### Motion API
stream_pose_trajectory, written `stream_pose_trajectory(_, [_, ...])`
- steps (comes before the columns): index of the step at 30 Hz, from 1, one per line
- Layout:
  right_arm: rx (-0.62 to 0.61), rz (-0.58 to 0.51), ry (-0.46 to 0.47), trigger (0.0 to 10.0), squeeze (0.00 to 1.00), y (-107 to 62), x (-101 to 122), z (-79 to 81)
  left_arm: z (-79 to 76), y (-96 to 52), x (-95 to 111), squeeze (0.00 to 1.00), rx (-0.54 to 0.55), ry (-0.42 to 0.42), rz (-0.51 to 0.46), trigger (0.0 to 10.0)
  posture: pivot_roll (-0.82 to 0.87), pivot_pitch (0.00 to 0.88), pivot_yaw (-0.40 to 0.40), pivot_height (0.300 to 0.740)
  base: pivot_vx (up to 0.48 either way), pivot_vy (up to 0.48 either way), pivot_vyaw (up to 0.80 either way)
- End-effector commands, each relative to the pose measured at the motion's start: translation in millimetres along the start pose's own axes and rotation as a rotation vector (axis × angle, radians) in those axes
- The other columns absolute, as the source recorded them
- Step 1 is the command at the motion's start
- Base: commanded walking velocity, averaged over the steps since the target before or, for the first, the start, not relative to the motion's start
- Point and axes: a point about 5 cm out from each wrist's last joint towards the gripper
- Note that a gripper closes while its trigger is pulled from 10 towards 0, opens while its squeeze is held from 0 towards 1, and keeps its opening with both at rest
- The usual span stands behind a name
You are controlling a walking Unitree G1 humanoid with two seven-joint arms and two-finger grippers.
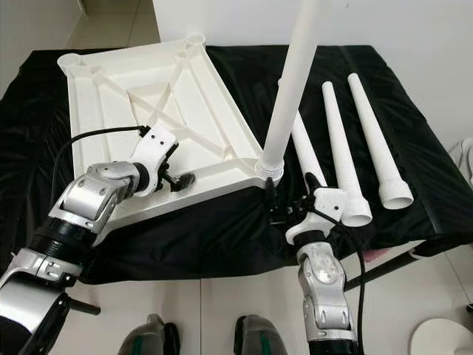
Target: Building children table
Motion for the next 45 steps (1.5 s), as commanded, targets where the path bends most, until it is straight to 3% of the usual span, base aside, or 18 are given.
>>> stream_pose_trajectory(1, [0.045,-0.004,0.025,10.0,0.0,-2.2,0.7,5.0,-0.6,0.9,-2.2,0.0,-0.007,0.01,0.029,10.0,-0.15,0.055,0.045,0.74,0.0,0.0,0.0])
stream_pose_trajectory(5, [0.151,0.024,0.04,10.0,0.0,-11.4,-1.5,11.5,-4.5,1.7,0.6,0.0,-0.046,0.028,0.037,10.0,-0.16,0.058,0.051,0.74,0.0,0.0,0.0])
stream_pose_trajectory(11, [0.147,0.03,0.019,10.0,0.0,-12.3,-1.8,5.7,-9.0,3.1,-1.0,0.0,-0.081,0.041,0.067,10.0,-0.17,0.065,0.055,0.74,0.0,0.0,0.0])
stream_pose_trajectory(12, [0.146,0.029,0.018,10.0,0.0,-12.1,-1.3,5.1,-10.7,3.6,-1.4,0.0,-0.091,0.032,0.074,8.5,-0.17,0.067,0.056,0.74,0.0,0.0,0.0])
stream_pose_trajectory(14, [0.145,0.029,0.018,10.0,0.0,-12.1,-1.0,4.8,-11.9,3.9,-1.7,0.0,-0.098,0.026,0.078,8.5,-0.17,0.067,0.056,0.74,0.0,0.0,0.0])
stream_pose_trajectory(15, [0.146,0.029,0.018,10.0,0.0,-12.3,-0.8,5.2,-11.7,4.4,-1.2,0.0,-0.092,0.011,0.073,4.6,-0.17,0.067,0.057,0.74,0.0,0.0,0.0])
stream_pose_trajectory(16, [0.148,0.029,0.019,10.0,0.0,-12.8,-0.7,5.5,-11.1,4.7,-0.8,0.0,-0.084,-0.001,0.073,2.2,-0.17,0.067,0.057,0.74,0.0,0.0,0.0])
stream_pose_trajectory(17, [0.148,0.029,0.019,10.0,0.0,-12.8,-0.7,5.5,-11.1,4.7,-0.8,0.0,-0.084,-0.001,0.073,2.2,-0.17,0.067,0.057,0.74,0.0,0.0,0.0])
stream_pose_trajectory(18, [0.147,0.032,0.019,10.0,0.0,-13.3,-1.0,5.5,-10.4,4.8,-0.7,0.0,-0.076,-0.015,0.074,0.0,-0.17,0.067,0.057,0.74,0.0,0.0,0.0])
stream_pose_trajectory(45, [0.14,0.036,0.013,10.0,0.0,-11.1,-2.6,5.4,-11.8,-1.8,1.6,0.0,-0.064,-0.051,0.065,0.0,-0.16,0.069,0.059,0.74,0.0,0.0,0.0])
Point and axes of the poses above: a point about 5 cm out from each wrist's last joint towards the gripper, its own y axis pointing out of the wrist towards the gripper, its own x axis along the axis of the wrist's last joint, z = x × y, and after that the axes turned 2 degrees about y, right-handed
